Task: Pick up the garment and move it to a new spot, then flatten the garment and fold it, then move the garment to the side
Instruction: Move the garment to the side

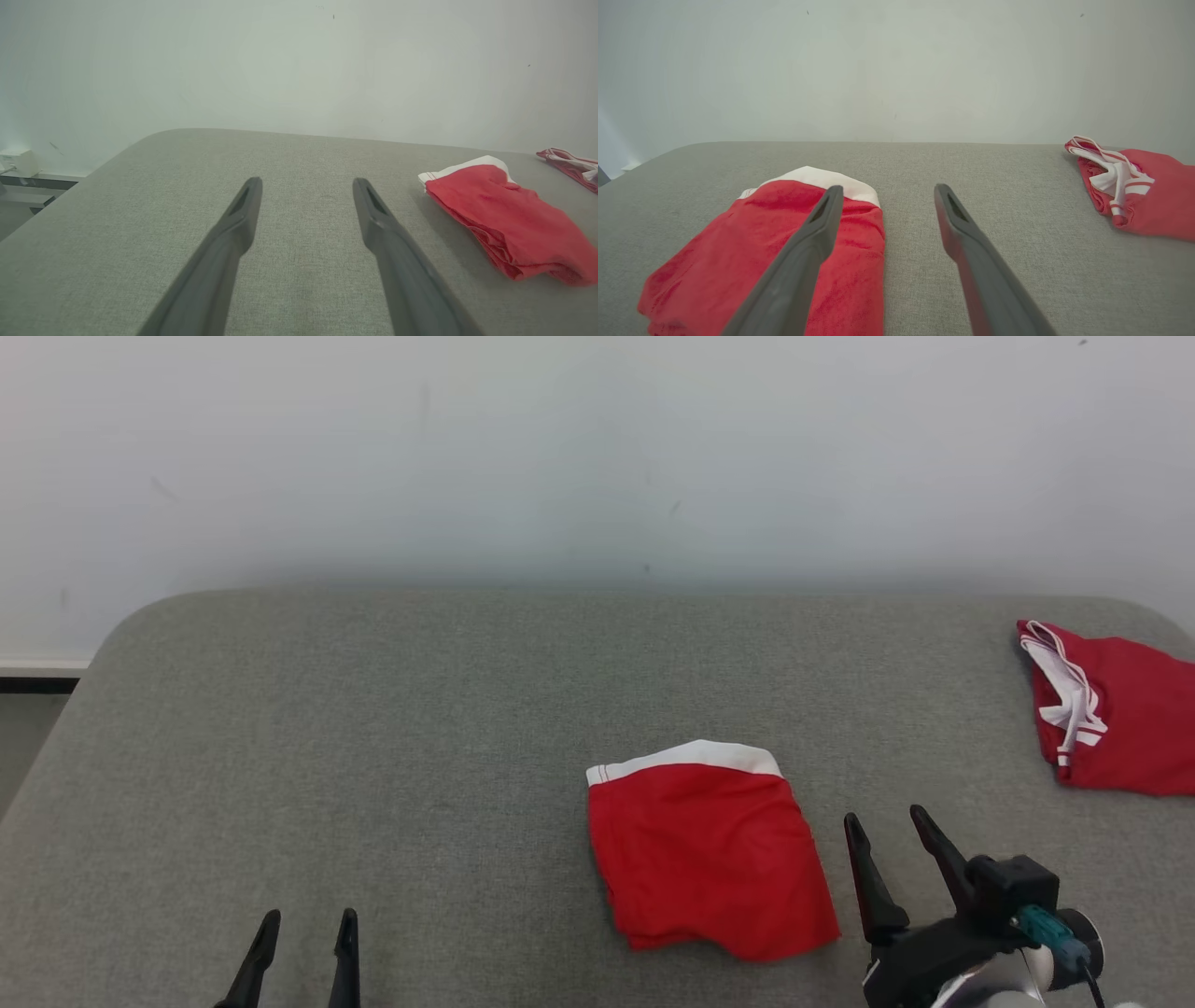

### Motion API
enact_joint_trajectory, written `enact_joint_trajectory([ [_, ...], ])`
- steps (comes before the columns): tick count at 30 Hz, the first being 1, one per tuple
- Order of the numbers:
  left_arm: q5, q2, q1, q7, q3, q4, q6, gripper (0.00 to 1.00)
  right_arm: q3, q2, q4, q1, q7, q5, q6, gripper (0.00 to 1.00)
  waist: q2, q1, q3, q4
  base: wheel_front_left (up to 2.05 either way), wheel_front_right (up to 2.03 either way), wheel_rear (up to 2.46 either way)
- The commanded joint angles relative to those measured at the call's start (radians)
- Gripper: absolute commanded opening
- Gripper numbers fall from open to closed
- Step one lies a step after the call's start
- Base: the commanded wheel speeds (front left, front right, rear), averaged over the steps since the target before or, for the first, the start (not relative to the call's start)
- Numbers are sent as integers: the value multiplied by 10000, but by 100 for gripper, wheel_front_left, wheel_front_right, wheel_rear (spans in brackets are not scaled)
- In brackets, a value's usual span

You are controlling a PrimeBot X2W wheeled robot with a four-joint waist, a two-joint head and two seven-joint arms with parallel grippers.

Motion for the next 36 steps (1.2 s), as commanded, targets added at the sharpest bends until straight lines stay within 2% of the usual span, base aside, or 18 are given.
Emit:
enact_joint_trajectory([
  [1, -19, -6, -127, 2, -49, 49, 21, 100, 36, -60, 221, -228, 79, 20, -29, 100, 0, -1, 162, 229, 0, 0, 0],
  [12, -157, -8, -624, 1, -439, 304, 18, 100, 465, -230, 3376, -2315, 590, 324, -29, 100, 0, -1, 892, 1063, 0, 0, 0],
  [19, -241, 11, -882, 3, -544, 403, 17, 100, 738, -254, 5335, -3205, 589, 410, -29, 100, 0, -1, 1250, 1216, 0, 0, 0],
  [25, -261, 12, -974, 3, -577, 459, 17, 100, 1099, -20, 6365, -3362, 494, 640, -29, 98, 0, -1, 1298, 1226, 0, 0, 0],
  [26, -263, 11, -978, 3, -575, 467, 17, 100, 1233, 31, 6486, -3366, 468, 696, -28, 28, 0, -1, 1302, 1212, 0, 0, 0],
  [27, -276, 12, -985, 3, -563, 475, 17, 100, 1359, 83, 6572, -3376, 395, 768, -25, 0, 0, -1, 1299, 1182, 0, 0, 0],
  [33, -336, 5, -1078, 3, -610, 509, 18, 100, 1877, -69, 6705, -3885, 65, 1294, -19, 0, 0, -1, 1309, 1018, 0, 0, 0],
  [36, -362, -2, -1154, 3, -589, 407, 16, 100, 2340, -420, 6569, -4542, -62, 1477, -19, 0, 0, -1, 1466, 846, 0, 0, 0],
])
